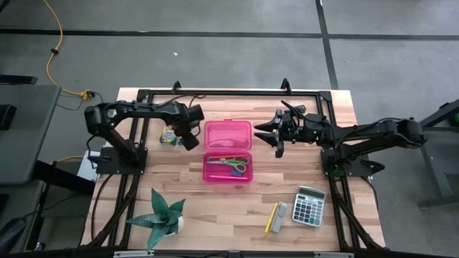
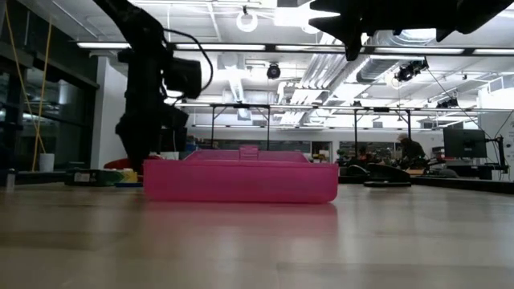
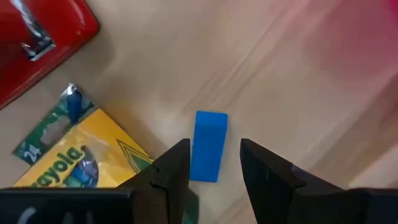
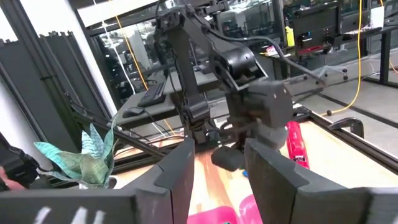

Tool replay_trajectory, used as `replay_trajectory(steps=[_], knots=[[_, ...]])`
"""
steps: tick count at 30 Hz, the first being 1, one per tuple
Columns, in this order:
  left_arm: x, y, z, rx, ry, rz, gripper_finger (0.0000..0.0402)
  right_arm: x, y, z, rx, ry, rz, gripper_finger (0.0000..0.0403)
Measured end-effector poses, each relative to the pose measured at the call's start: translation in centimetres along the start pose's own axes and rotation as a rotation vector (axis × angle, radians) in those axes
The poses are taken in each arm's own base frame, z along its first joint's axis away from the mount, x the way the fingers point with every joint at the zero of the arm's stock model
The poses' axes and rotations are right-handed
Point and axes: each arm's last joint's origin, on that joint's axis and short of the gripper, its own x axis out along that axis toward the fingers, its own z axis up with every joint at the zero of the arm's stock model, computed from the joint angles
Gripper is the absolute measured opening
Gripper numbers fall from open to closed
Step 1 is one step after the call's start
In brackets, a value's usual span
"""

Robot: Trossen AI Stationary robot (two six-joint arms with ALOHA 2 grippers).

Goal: Pack school essentials
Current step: Put the blue eraser into the pink supply box

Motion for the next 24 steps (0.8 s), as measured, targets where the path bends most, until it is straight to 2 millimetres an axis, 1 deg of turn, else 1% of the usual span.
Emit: replay_trajectory(steps=[5,12,24], knots=[[1.3,-0.1,0.3,0.039,0.046,0.009,0.0129,0.0,0.0,0.0,0.000,0.005,-0.001,0.0135],[2.6,-0.2,1.0,0.050,0.046,0.009,0.0129,0.0,0.0,-0.1,0.000,0.010,-0.003,0.0135],[2.8,-0.2,0.7,0.081,0.098,-0.019,0.0129,0.0,-0.1,-0.2,0.016,0.021,-0.006,0.0135]])
